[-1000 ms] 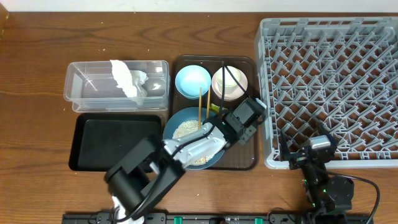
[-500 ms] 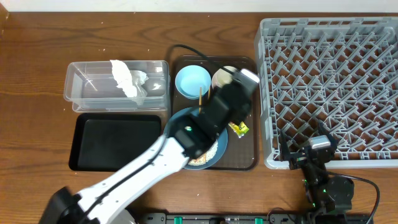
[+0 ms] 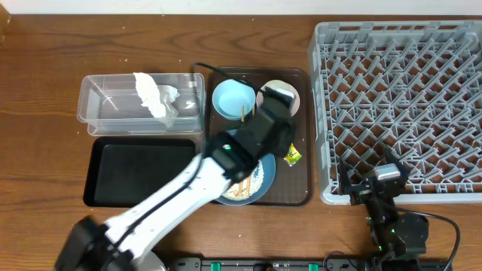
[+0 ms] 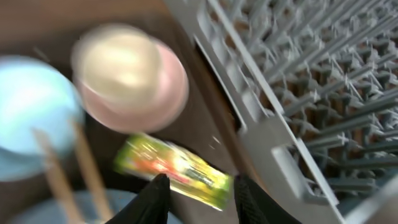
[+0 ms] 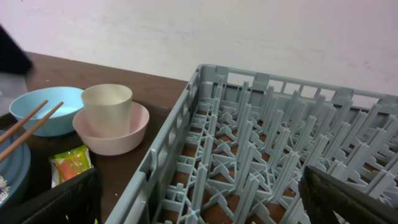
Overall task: Sort waste into correct bins and load items into the dishwasher rack
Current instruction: 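Grasp the snack wrapper with the left gripper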
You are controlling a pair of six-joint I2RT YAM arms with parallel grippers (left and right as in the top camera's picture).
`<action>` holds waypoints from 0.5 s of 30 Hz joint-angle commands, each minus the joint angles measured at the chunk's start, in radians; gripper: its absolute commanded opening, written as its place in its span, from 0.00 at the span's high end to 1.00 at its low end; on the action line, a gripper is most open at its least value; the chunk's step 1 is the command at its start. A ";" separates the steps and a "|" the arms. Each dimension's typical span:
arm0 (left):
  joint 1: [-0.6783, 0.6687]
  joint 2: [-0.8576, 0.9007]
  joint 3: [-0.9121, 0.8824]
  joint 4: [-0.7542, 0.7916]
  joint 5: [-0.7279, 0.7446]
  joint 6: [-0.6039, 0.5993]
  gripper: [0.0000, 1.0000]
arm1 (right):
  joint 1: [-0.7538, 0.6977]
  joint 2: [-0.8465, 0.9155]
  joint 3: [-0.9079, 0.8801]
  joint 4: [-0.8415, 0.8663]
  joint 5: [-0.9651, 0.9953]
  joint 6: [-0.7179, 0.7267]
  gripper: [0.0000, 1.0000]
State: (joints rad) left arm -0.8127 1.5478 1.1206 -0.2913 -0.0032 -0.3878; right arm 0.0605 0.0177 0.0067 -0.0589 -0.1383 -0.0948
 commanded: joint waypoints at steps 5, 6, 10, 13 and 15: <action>-0.066 0.155 0.009 0.066 0.037 -0.272 0.59 | 0.005 -0.002 -0.001 -0.004 -0.001 0.011 0.01; -0.075 0.174 0.009 0.083 0.036 -0.285 0.55 | 0.005 -0.002 -0.001 -0.004 -0.001 0.011 0.01; -0.092 0.208 0.009 0.119 -0.034 -0.288 0.50 | 0.005 -0.002 -0.001 -0.004 -0.001 0.011 0.01; -0.101 0.211 0.009 0.119 -0.090 -0.307 0.49 | 0.005 -0.002 -0.001 -0.004 -0.001 0.011 0.01; -0.105 0.211 0.009 0.126 -0.107 -0.307 0.48 | 0.005 -0.002 -0.001 -0.004 -0.001 0.011 0.01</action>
State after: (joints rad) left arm -0.9115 1.7523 1.1206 -0.1734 -0.0391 -0.6636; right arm 0.0605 0.0177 0.0071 -0.0589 -0.1383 -0.0944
